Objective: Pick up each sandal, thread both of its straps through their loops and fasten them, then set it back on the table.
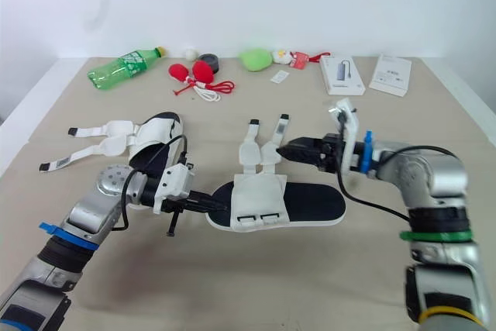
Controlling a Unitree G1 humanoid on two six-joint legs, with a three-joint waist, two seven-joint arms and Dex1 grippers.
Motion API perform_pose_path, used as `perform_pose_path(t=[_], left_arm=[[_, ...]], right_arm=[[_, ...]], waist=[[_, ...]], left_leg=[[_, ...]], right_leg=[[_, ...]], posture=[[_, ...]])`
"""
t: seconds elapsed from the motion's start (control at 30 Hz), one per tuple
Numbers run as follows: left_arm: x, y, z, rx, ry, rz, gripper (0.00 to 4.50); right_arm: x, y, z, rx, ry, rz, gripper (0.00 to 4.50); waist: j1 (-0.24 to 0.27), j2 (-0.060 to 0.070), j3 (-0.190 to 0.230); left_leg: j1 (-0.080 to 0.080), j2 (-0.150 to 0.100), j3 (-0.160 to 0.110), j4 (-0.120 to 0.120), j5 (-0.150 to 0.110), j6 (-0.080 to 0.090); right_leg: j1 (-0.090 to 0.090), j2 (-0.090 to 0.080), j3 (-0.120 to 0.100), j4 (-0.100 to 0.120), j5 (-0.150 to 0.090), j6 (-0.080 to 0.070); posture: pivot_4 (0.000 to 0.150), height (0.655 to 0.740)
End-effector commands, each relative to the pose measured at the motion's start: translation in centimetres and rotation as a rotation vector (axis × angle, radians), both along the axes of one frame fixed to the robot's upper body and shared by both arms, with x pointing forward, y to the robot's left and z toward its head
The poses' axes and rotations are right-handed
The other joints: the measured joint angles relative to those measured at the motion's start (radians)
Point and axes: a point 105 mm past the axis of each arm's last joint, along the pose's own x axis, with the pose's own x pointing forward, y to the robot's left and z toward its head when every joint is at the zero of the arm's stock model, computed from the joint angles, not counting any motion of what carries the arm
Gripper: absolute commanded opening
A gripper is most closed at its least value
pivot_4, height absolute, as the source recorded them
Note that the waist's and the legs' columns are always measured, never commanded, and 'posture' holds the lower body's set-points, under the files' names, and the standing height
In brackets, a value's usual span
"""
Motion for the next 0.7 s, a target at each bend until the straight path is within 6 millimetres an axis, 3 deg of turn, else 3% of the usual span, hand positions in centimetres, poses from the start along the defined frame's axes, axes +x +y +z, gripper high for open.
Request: perform_pose_path(t=[0.03, 0.3, 0.7], left_arm=[[0.3, 0.1, 0.6, 0.012, -0.057, -0.012, 0.03], [0.5, 0.3, 0.7, 0.007, -0.072, -0.001, 0.03], [-0.1, 0.2, 0.6, -0.003, -0.074, -0.001, 0.03]], right_arm=[[1.8, -0.9, -0.2, -0.019, 0.064, -0.106, 3.64], [2.8, 0.1, -1.9, -0.012, 0.278, -0.094, 3.64], [6.7, 2.7, -2.1, 0.088, 0.319, -0.191, 3.64]], waist=[[0.002, 0.0, 0.0], [0.002, 0.0, 0.0], [-0.001, 0.0, 0.0]], left_leg=[[0.0, 0.0, 0.0, 0.0, 0.0, 0.0], [0.0, -0.001, 0.003, 0.0, -0.001, 0.002], [0.0, 0.001, 0.005, -0.001, 0.0, 0.002]], right_leg=[[0.0, 0.0, 0.0, 0.0, 0.0, 0.0], [-0.001, 0.0, 0.001, 0.0, 0.0, 0.0], [-0.003, 0.001, 0.003, 0.001, 0.001, -0.001]], posture=[[0.15, 0.74], [0.15, 0.74], [0.15, 0.74]])
